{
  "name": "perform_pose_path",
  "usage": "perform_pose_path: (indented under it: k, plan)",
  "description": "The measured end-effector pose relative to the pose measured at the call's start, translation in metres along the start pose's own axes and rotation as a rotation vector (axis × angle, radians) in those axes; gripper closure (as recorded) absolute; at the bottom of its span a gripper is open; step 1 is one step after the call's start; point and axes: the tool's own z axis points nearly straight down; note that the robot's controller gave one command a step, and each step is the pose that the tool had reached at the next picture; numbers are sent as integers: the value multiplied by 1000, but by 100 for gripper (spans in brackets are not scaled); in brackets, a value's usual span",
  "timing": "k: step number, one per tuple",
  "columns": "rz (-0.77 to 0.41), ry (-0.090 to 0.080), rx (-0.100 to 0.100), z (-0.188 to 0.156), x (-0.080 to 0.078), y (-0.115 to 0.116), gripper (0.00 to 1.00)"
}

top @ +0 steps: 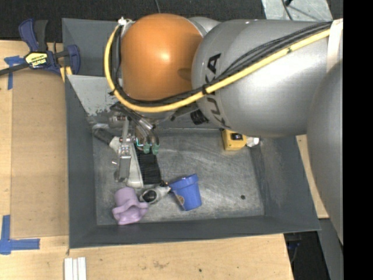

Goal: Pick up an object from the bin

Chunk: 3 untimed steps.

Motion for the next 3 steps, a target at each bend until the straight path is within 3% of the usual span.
perform_pose_path:
  k: [1, 2, 3]
  plan:
    - [4, -8, -2, -5, -2, -2, 0]
    - [-74, -15, -4, 12, 7, -7, 0]
    - [-333, -12, 0, 81, 36, -16, 0]
